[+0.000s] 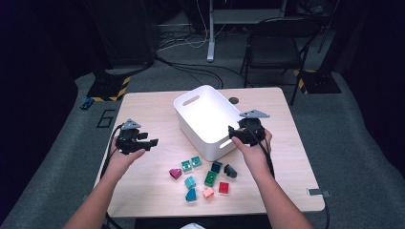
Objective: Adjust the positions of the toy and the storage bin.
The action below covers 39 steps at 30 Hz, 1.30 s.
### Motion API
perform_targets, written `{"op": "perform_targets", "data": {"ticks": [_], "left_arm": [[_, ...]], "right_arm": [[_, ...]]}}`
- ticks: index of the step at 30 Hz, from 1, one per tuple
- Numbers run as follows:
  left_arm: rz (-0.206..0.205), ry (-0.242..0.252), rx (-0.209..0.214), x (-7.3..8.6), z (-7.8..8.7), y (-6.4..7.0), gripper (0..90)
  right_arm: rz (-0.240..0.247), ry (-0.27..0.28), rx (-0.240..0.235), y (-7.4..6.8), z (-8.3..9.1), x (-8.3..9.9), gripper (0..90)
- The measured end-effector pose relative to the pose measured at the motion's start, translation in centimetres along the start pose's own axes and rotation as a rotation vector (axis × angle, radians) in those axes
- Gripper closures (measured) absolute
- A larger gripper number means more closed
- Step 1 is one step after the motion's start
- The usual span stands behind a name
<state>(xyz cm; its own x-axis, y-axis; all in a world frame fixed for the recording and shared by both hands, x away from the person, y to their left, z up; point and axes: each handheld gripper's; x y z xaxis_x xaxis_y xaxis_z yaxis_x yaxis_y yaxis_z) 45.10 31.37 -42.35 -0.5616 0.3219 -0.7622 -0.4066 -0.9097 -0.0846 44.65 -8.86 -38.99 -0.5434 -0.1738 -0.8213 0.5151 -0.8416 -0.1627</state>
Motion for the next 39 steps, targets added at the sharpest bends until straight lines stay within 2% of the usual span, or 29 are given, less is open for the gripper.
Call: {"op": "perform_targets", "data": {"ticks": [11,18,23,30,34,35,39], "left_arm": [[-0.015,-0.013,0.007,-0.1,-0.5,0.4,40.4],[-0.016,-0.007,0.008,-0.2,-0.7,0.7,40.5],[-0.017,-0.007,0.012,-0.2,-0.7,0.7,40.7],[-0.013,-0.003,0.019,-0.4,-1.5,0.9,41.0],[-0.016,0.002,0.034,-0.6,-1.9,1.3,41.5],[-0.022,-0.003,0.04,-0.7,-2.0,1.5,41.5],[-0.041,-0.003,0.064,-1.0,-2.6,2.5,42.2]], "right_arm": [[-0.083,-0.011,0.015,0.4,-0.9,0.2,26.1],[-0.092,-0.011,0.041,0.2,-1.3,0.3,23.8],[-0.129,-0.018,0.016,0.6,-1.8,0.4,21.6],[-0.148,-0.02,0.031,0.8,-2.6,0.4,19.1],[-0.138,-0.026,0.043,0.9,-3.1,0.4,20.5],[-0.129,-0.033,0.062,1.0,-3.3,0.3,26.6],[-0.123,-0.04,0.062,1.4,-3.7,0.2,30.7]]}}
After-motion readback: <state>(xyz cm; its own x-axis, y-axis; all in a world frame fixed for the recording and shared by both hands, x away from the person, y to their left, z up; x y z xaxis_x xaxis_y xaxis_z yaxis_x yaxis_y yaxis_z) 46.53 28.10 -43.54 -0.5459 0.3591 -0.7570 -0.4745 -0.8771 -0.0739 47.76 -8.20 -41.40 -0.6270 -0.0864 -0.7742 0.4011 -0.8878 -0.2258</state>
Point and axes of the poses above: each handheld gripper's, and its own axes: z roughly backward along the jaws, x roughly out of its underside, y roughly to its right, and after that the axes turned 14 degrees about -x, right-handed
